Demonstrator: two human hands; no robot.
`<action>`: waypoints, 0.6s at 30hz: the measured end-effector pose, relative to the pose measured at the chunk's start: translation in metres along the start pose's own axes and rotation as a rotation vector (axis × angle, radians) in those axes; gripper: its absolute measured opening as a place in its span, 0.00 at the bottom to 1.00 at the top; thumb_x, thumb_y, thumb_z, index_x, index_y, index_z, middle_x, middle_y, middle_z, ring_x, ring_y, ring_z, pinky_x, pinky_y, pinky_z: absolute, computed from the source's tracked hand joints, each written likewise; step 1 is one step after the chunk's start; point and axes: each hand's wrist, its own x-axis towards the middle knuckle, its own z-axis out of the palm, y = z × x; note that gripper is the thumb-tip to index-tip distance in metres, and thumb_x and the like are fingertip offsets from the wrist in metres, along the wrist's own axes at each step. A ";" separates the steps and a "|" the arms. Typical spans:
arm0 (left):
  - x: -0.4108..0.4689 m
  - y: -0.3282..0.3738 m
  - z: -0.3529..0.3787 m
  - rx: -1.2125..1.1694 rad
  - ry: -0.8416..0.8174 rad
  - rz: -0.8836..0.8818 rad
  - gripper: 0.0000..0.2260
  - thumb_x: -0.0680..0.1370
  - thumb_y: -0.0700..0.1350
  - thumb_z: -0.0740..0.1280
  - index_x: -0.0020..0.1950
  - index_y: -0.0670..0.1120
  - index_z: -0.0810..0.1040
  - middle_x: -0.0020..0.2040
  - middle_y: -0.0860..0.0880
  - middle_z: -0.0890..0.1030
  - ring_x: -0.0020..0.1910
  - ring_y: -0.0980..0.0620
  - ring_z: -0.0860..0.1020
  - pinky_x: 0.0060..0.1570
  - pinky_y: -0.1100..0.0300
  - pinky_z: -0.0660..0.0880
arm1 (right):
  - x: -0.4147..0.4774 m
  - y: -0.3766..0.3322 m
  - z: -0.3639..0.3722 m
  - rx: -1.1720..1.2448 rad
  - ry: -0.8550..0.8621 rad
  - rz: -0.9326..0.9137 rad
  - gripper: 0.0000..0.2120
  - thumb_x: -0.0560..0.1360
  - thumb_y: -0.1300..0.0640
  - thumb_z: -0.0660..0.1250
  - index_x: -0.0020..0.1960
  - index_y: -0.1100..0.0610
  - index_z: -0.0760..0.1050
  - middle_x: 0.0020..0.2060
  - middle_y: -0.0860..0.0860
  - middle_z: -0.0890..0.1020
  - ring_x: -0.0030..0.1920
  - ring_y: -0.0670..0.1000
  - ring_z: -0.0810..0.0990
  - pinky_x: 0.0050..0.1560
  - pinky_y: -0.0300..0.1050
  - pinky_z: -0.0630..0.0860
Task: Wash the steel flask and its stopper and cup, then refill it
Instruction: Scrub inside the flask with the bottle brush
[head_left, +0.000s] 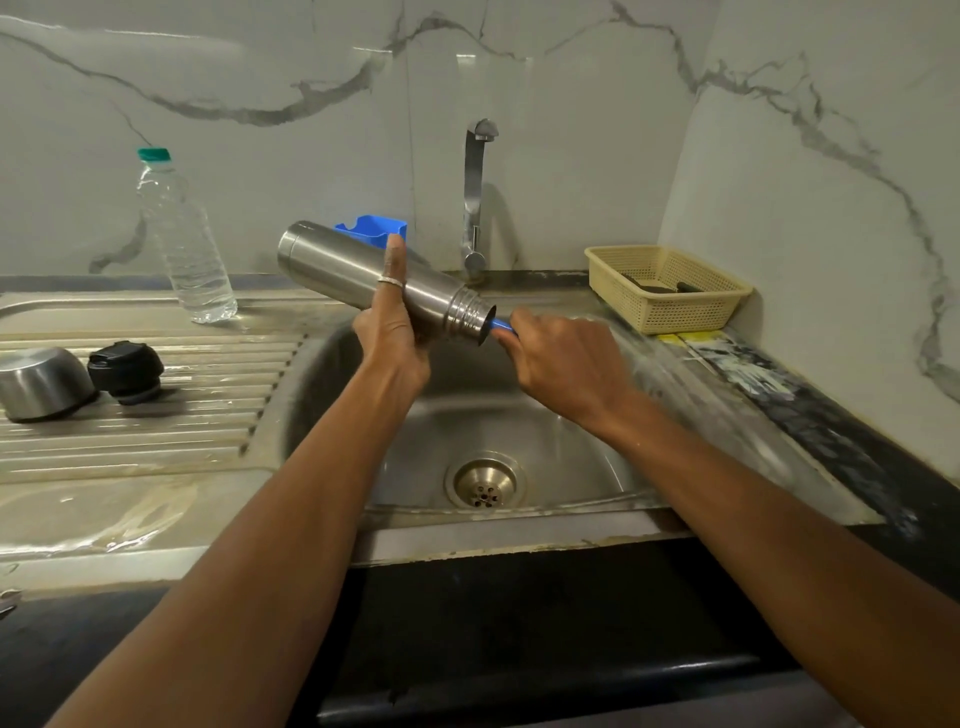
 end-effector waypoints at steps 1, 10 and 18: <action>0.002 -0.001 0.000 -0.014 0.020 -0.004 0.38 0.66 0.55 0.83 0.68 0.39 0.75 0.54 0.41 0.85 0.53 0.41 0.85 0.48 0.45 0.83 | 0.000 -0.002 0.001 0.002 0.009 -0.004 0.11 0.81 0.53 0.68 0.46 0.60 0.77 0.27 0.52 0.76 0.22 0.50 0.66 0.22 0.41 0.62; 0.008 0.011 -0.007 -0.069 0.110 -0.004 0.23 0.70 0.55 0.73 0.58 0.41 0.78 0.43 0.45 0.83 0.40 0.45 0.83 0.38 0.53 0.80 | 0.011 -0.024 -0.015 1.055 -0.695 0.650 0.21 0.85 0.45 0.58 0.43 0.57 0.78 0.25 0.46 0.69 0.25 0.45 0.65 0.27 0.39 0.62; 0.018 0.024 -0.018 -0.182 0.149 0.029 0.35 0.63 0.61 0.78 0.62 0.41 0.80 0.48 0.43 0.84 0.45 0.41 0.84 0.43 0.49 0.81 | 0.003 -0.015 -0.003 -0.075 -0.012 -0.081 0.19 0.84 0.47 0.57 0.41 0.56 0.75 0.28 0.52 0.76 0.23 0.53 0.68 0.23 0.44 0.62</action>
